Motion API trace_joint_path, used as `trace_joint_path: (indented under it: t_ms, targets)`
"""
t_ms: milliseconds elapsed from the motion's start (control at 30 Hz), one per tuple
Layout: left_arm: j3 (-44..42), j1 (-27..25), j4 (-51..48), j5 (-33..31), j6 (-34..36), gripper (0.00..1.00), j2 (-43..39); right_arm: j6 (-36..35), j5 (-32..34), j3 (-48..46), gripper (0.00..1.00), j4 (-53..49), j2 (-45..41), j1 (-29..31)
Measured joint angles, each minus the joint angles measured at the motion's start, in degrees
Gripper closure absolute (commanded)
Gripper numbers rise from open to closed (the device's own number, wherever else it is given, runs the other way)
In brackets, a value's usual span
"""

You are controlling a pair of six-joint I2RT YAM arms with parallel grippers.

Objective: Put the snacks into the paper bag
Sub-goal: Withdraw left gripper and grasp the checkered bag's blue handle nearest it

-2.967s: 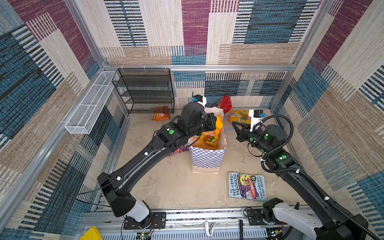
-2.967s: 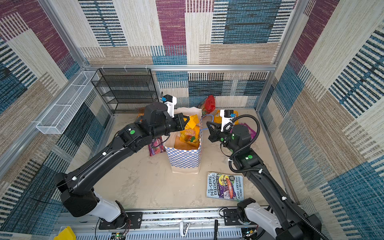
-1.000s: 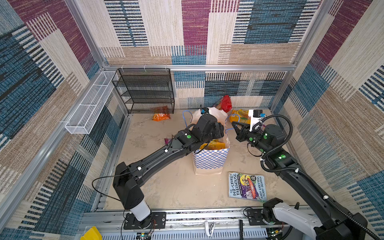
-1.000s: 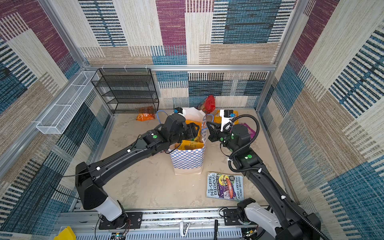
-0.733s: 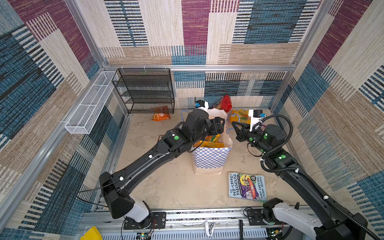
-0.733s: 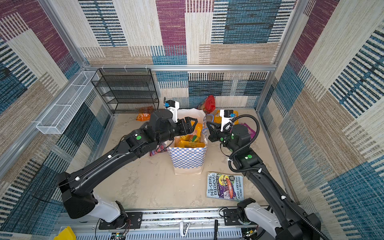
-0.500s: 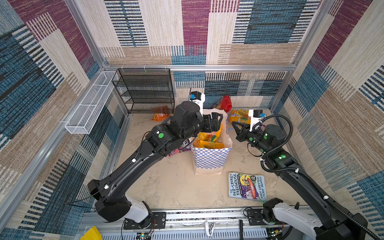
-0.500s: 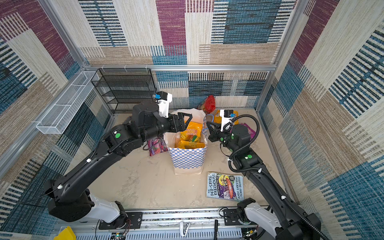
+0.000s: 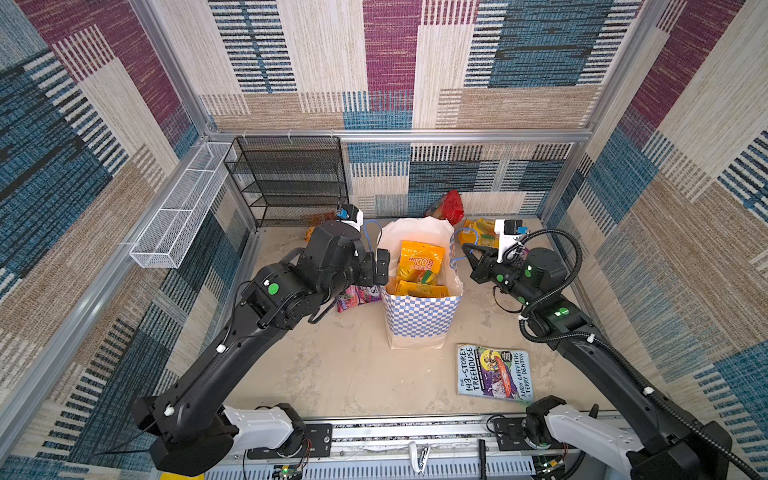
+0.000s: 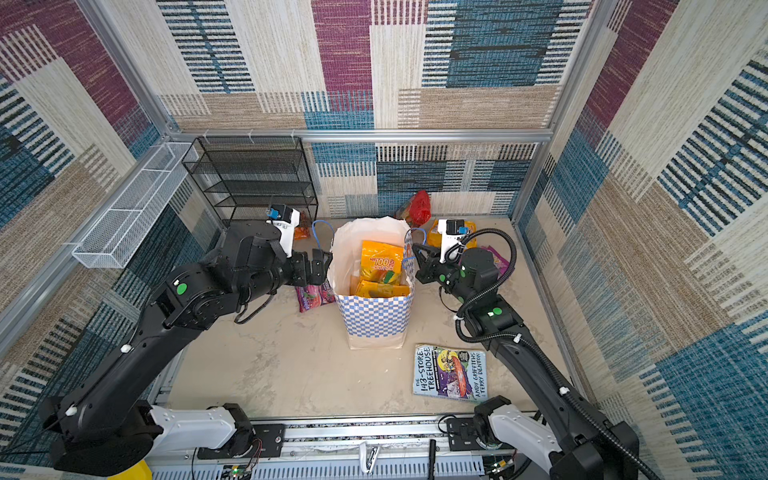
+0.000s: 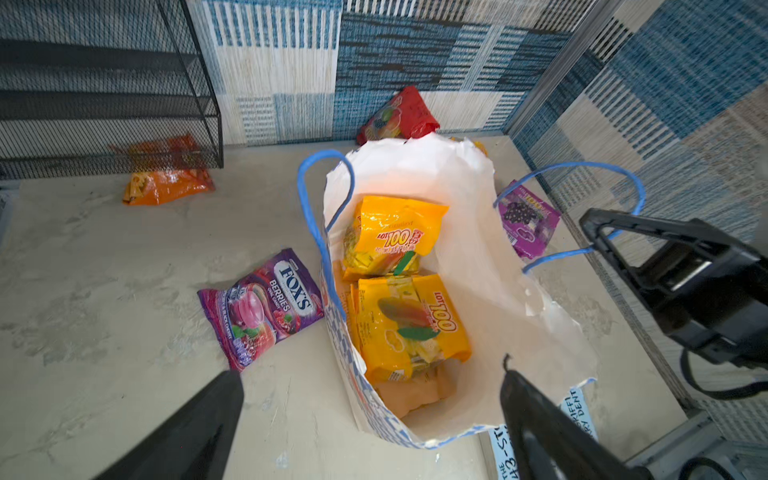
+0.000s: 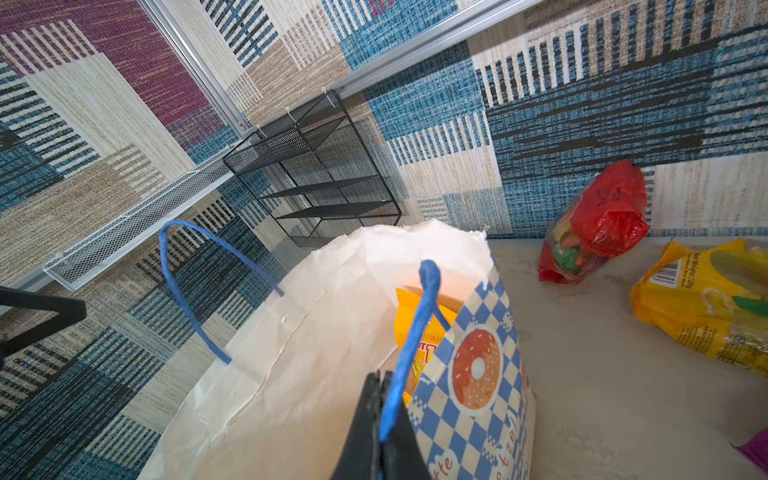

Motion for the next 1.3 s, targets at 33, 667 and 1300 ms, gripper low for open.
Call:
trace_joint_path:
  t_ms: [33, 667, 1300]
  targets:
    - [-0.26, 1.27, 0.13, 1.60, -0.48, 0.01, 0.63, 0.00, 0.00, 0.00, 1.00, 0.00, 0.02, 0.00]
    - [4.76, 8.31, -1.99, 11.08, -2.38, 0.81, 18.88, 0.00, 0.07, -0.57, 1.00, 0.22, 0.68, 0.00]
    - [10.49, 17.31, -4.96, 16.94, -2.56, 1.00, 23.80, 0.31, 0.46, 2.62, 1.00, 2.60, 4.92, 0.00]
